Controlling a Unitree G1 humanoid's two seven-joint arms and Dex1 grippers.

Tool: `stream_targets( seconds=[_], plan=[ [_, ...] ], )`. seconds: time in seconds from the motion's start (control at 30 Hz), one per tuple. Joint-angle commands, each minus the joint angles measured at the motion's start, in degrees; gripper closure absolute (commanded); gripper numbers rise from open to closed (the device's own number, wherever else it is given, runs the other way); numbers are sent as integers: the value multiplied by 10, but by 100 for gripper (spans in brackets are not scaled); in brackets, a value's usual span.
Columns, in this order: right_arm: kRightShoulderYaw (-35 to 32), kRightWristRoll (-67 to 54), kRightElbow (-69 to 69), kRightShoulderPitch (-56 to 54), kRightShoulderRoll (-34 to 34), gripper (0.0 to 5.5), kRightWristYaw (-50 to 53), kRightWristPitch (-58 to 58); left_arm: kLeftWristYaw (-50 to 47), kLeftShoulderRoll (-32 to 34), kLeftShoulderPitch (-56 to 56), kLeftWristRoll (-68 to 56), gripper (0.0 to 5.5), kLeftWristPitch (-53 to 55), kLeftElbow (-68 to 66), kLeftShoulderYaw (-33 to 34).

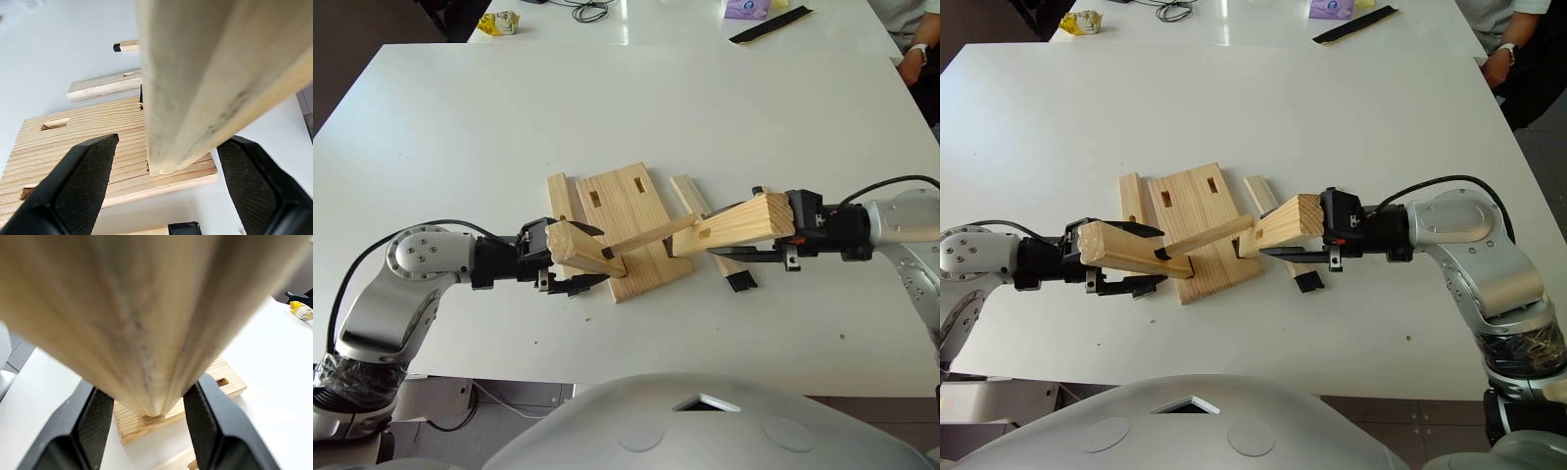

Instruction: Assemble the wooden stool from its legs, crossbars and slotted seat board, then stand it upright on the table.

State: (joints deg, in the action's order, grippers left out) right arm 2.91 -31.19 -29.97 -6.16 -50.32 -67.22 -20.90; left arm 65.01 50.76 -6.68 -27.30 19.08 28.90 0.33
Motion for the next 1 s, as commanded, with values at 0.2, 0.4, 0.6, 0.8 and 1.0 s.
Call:
stream_targets(
  seconds=[0.2, 0.4, 0.6, 0.8, 1.0],
  plan=[
    [11, 8, 20, -15, -21, 345, -24, -9, -28, -9, -15, -1, 187, 12, 28, -4],
    [29, 30, 74, -24, -11, 345, -27, 12, -38, -15, -16, -4, 187, 23, 46, -7],
    [17, 6, 58, -16, -15, 345, -20, -1, -42, -14, -17, -4, 187, 24, 48, -5],
    [-16, -20, 44, -18, -19, 345, -9, -20, -45, -14, -18, 6, 187, 17, 44, -8],
    [-40, -39, 42, -31, -20, 345, -7, -37, -46, -15, -18, 15, 187, 9, 34, -7]
  ],
)
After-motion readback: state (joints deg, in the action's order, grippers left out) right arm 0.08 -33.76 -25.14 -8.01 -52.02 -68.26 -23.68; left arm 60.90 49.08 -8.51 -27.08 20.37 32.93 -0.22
